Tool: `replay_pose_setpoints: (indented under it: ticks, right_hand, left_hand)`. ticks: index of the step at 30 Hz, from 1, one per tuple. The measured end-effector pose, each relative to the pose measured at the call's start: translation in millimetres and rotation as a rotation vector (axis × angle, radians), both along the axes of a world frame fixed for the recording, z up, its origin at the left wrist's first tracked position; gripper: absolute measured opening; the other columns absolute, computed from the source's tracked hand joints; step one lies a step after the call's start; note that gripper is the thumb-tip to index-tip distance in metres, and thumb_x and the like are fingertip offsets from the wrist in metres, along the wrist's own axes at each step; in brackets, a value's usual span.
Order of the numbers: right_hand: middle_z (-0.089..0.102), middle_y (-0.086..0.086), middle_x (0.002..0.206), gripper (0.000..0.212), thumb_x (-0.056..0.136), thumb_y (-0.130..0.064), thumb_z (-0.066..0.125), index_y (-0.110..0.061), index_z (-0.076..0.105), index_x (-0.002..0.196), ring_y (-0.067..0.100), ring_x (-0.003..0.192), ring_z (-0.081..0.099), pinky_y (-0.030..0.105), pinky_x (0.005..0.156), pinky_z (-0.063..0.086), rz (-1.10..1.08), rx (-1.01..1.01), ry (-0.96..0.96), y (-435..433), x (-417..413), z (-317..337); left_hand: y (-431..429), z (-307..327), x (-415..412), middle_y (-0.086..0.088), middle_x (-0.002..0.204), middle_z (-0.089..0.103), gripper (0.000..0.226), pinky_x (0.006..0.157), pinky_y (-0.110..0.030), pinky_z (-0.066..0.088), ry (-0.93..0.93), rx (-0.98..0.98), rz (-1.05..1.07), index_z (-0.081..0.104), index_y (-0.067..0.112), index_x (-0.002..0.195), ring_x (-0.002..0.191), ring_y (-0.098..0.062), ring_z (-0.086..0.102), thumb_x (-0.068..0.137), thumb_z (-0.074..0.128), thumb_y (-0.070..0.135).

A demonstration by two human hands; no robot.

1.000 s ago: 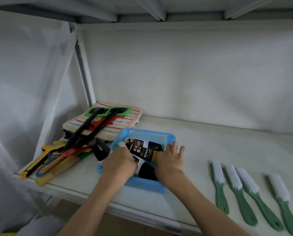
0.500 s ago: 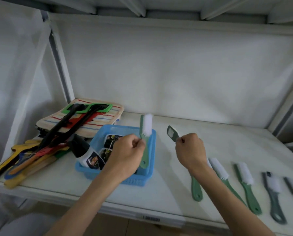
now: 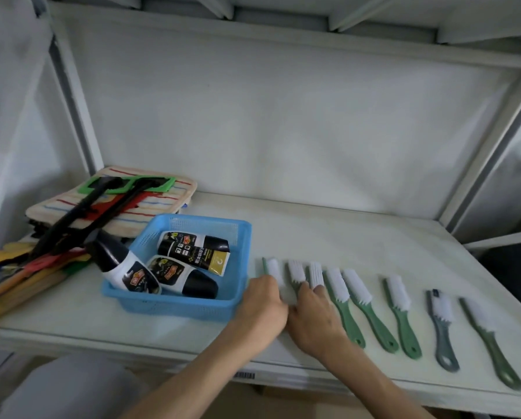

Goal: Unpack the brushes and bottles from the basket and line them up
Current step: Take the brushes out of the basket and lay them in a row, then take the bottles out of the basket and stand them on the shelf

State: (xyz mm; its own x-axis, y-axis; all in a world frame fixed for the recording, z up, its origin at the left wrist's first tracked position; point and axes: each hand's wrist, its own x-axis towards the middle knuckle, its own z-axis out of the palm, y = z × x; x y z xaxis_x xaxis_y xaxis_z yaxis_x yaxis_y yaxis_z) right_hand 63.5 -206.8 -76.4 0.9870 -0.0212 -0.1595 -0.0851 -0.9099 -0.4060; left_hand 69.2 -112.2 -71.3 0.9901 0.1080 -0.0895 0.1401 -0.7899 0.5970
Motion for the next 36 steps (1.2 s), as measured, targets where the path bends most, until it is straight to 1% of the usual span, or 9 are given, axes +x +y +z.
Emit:
replay_pose_setpoints:
  ticks: [6,11,14,18,23,28,30,33,36]
  right_hand:
    - [0.051,0.015,0.128,0.039,0.094,-0.03,0.044,-0.008,0.05,0.125,0.035,0.116,0.056,0.039,0.09,0.045,0.146,-0.184,-0.017,-2.1,-5.0,-0.9]
    - [0.057,0.014,0.12,0.017,0.091,-0.019,0.046,-0.011,0.06,0.098,0.034,0.109,0.06,0.036,0.082,0.047,0.158,-0.198,-0.105,3.3,-2.2,12.4]
    - [0.062,0.016,0.114,0.021,0.087,-0.012,0.045,-0.005,0.062,0.095,0.036,0.104,0.061,0.037,0.08,0.047,0.073,-0.076,-0.228,6.1,10.0,27.8]
    - [0.07,0.013,0.102,0.027,0.082,-0.011,0.046,-0.006,0.069,0.096,0.036,0.096,0.063,0.04,0.081,0.053,0.023,0.186,-0.392,15.2,31.5,48.5]
    - [0.074,0.008,0.09,0.027,0.086,-0.011,0.045,-0.01,0.072,0.088,0.028,0.087,0.066,0.035,0.076,0.053,-0.008,0.418,-0.486,43.6,52.2,54.1]
    - [0.061,0.0,0.066,0.027,0.085,-0.003,0.045,-0.005,0.072,0.09,0.018,0.061,0.053,0.021,0.058,0.039,0.194,0.484,-0.439,71.7,56.7,51.0]
    - [0.064,0.005,0.071,0.026,0.085,-0.003,0.045,-0.003,0.071,0.088,0.023,0.067,0.056,0.025,0.061,0.041,0.308,0.395,-0.356,85.6,58.8,42.0]
    - [0.064,0.016,0.084,0.019,0.088,-0.015,0.049,-0.003,0.058,0.077,0.038,0.086,0.062,0.034,0.064,0.045,0.436,0.201,-0.194,104.8,59.3,24.7]
    - [0.062,0.015,0.107,0.029,0.093,-0.034,0.05,-0.008,0.059,0.101,0.036,0.102,0.061,0.037,0.076,0.044,0.514,-0.05,-0.131,120.8,53.6,18.3]
  left_hand:
    - [-4.4,-16.6,5.3,-0.018,0.123,0.061,0.028,0.081,-0.033,0.052,0.004,0.324,-0.031,0.044,0.0,0.123,0.108,-0.03,0.064,0.096,0.051,-0.001]
    - [-0.2,-9.4,1.0,-0.017,0.114,0.064,0.028,0.075,-0.037,0.051,-0.077,0.227,-0.084,0.044,0.003,0.125,0.101,-0.032,0.065,0.096,0.045,0.0]
    - [9.5,6.9,-2.5,-0.01,0.1,0.067,0.023,0.065,-0.031,0.042,-0.259,0.025,-0.064,0.049,0.011,0.12,0.091,-0.027,0.066,0.099,0.04,0.008]
    - [27.0,38.2,-0.3,0.001,0.053,0.055,0.011,0.037,-0.025,0.035,-0.278,-0.594,0.035,0.06,0.012,0.099,0.037,-0.015,0.05,0.094,0.05,0.008]
    - [48.8,60.3,-3.9,-0.003,0.054,0.052,0.013,0.031,-0.018,0.028,-0.136,-1.006,0.146,0.065,0.002,0.098,0.035,-0.012,0.041,0.092,0.054,0.0]
    - [98.5,61.9,10.6,0.003,0.061,0.061,0.008,0.047,-0.02,0.042,-0.467,-0.214,0.218,0.065,0.021,0.091,0.05,-0.008,0.054,0.088,0.059,0.016]
    - [120.9,66.5,10.5,0.005,0.07,0.057,0.009,0.058,-0.026,0.043,-0.638,-0.141,0.358,0.06,0.019,0.094,0.064,-0.009,0.056,0.086,0.064,0.017]
    - [151.1,68.5,6.5,0.001,0.107,0.049,0.054,0.082,-0.033,0.04,-0.636,0.048,0.493,0.051,0.016,0.113,0.106,-0.023,0.051,0.072,0.081,0.034]
    - [172.5,64.2,-4.6,-0.013,0.134,0.031,0.115,0.104,-0.048,0.031,-0.272,0.249,0.581,0.027,0.016,0.136,0.128,-0.034,0.03,0.048,0.091,0.053]
